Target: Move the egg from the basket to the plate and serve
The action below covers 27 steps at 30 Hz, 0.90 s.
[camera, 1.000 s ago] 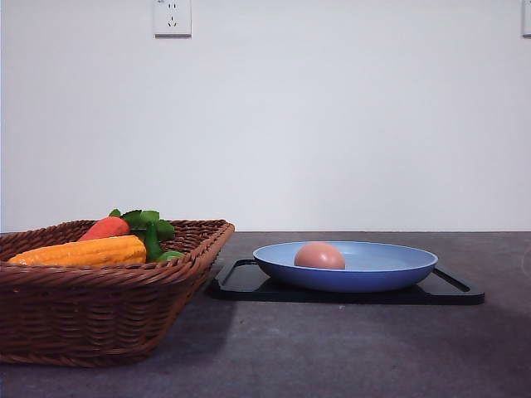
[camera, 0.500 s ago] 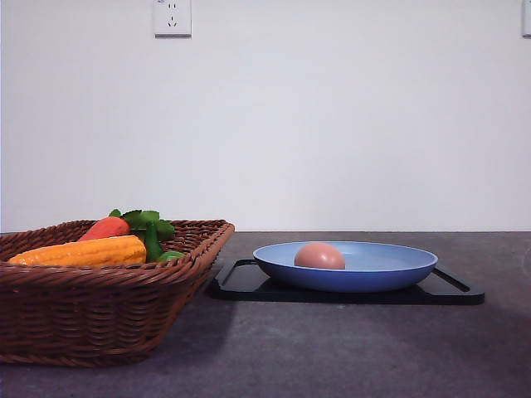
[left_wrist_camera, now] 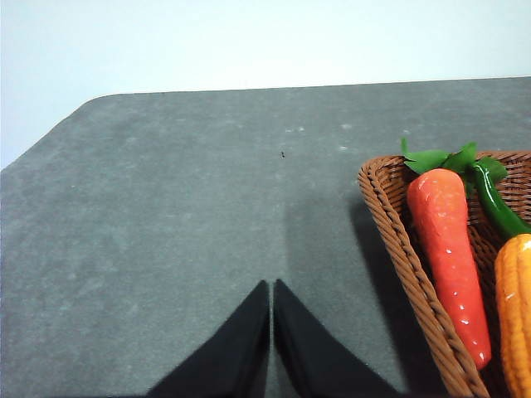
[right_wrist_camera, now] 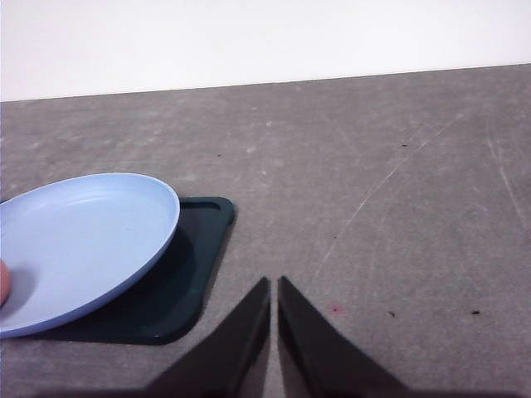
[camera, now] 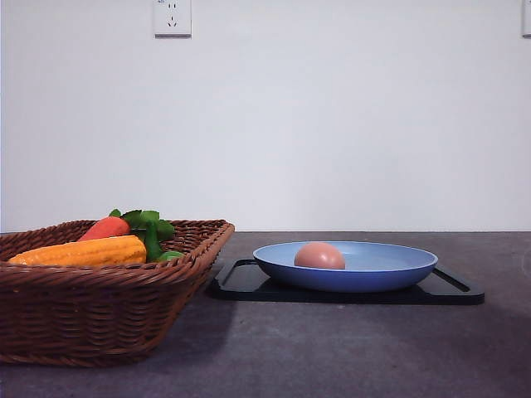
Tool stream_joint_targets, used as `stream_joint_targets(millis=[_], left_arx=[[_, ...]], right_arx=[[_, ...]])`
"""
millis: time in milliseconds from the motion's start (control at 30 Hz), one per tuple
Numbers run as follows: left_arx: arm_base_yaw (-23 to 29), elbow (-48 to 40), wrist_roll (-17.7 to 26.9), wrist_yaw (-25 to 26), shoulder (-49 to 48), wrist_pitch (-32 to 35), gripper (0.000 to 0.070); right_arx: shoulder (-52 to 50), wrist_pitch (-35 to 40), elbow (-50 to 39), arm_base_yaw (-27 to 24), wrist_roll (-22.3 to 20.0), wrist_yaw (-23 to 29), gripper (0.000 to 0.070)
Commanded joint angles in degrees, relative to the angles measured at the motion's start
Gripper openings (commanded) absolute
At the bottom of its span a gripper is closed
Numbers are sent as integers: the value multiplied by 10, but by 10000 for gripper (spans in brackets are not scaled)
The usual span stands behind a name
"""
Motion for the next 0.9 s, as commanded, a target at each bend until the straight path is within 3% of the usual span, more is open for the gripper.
stream_joint_targets(millis=[0, 867], left_arx=[[1, -16, 8, 0, 0, 8, 0], [1, -16, 8, 0, 0, 8, 0]], right_arx=[[-2, 5, -3, 0, 7, 1, 0], [-2, 5, -3, 0, 7, 1, 0]])
